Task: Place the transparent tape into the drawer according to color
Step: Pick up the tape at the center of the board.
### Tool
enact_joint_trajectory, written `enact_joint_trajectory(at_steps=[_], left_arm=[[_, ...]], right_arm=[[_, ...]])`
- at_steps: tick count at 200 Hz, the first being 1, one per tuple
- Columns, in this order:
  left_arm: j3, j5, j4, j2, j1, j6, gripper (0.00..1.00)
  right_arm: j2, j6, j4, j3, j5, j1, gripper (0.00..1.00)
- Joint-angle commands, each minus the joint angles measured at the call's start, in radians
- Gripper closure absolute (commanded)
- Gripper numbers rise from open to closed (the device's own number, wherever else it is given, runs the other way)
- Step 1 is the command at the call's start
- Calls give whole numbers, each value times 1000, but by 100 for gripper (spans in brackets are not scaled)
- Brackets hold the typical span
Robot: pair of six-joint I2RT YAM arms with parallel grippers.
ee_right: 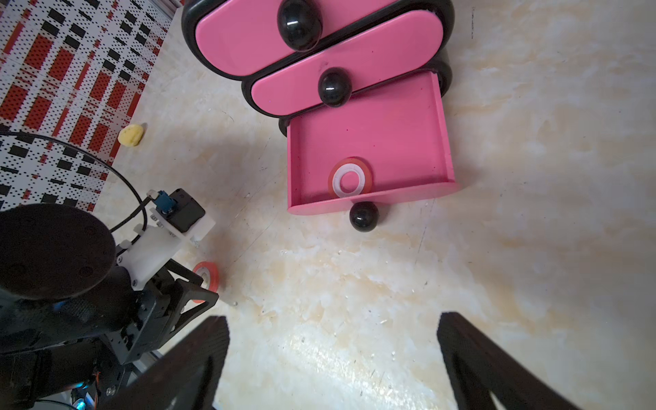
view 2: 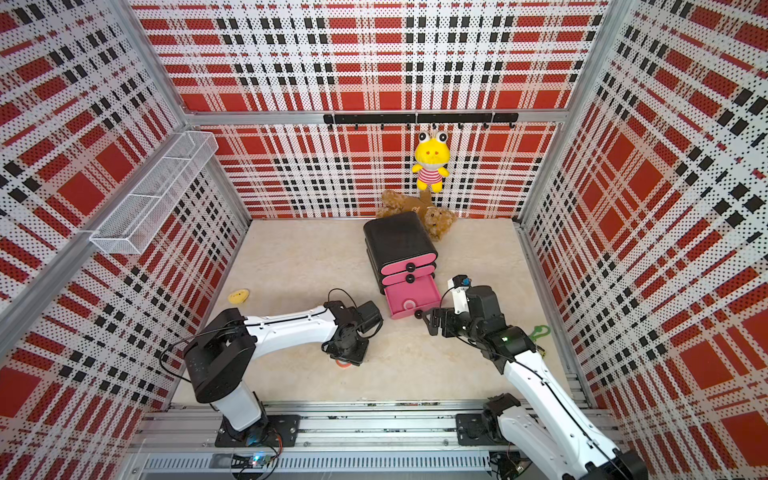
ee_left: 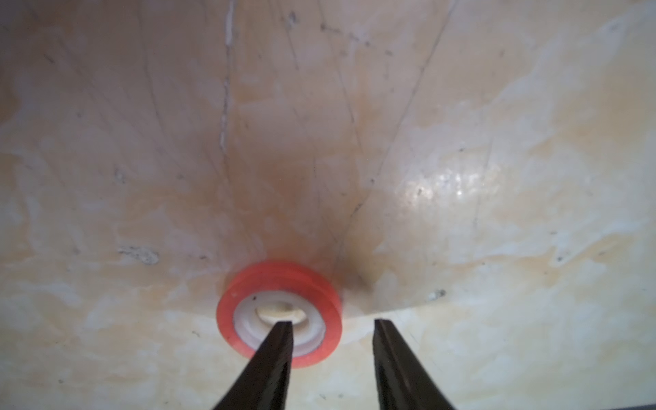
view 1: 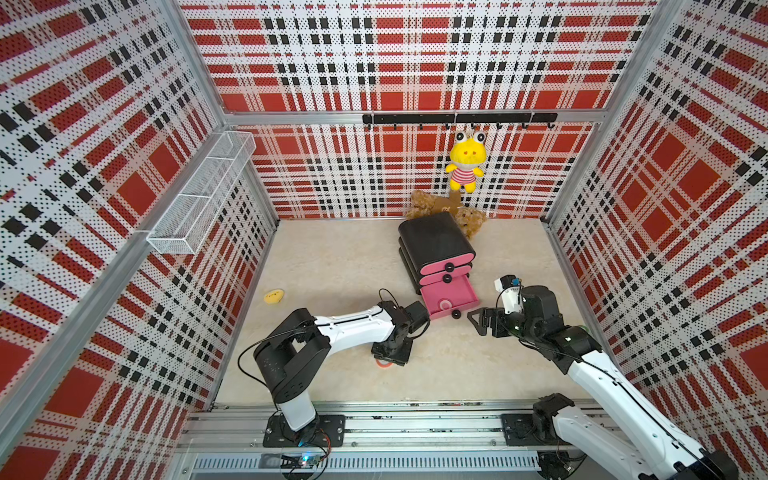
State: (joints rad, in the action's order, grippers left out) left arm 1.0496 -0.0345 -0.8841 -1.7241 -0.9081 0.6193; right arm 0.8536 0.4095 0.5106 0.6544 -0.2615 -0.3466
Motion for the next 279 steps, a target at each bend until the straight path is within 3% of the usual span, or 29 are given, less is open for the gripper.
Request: enact_joint_trajectory(at_steps=[1, 56, 136, 279], left_arm=[[-19, -2, 28, -22, 8, -20, 55], [-74, 4, 59, -37, 6, -14, 60], [-123, 40, 135, -70, -14, 13, 99], [-27, 5, 0, 9, -11, 5, 100]], right_arm=[[3, -2, -1, 10, -2, 12, 0], [-1, 0, -1, 9, -1, 15, 0], [2, 1, 3, 13, -2, 23, 0], [1, 1, 1, 14, -5, 27, 0]])
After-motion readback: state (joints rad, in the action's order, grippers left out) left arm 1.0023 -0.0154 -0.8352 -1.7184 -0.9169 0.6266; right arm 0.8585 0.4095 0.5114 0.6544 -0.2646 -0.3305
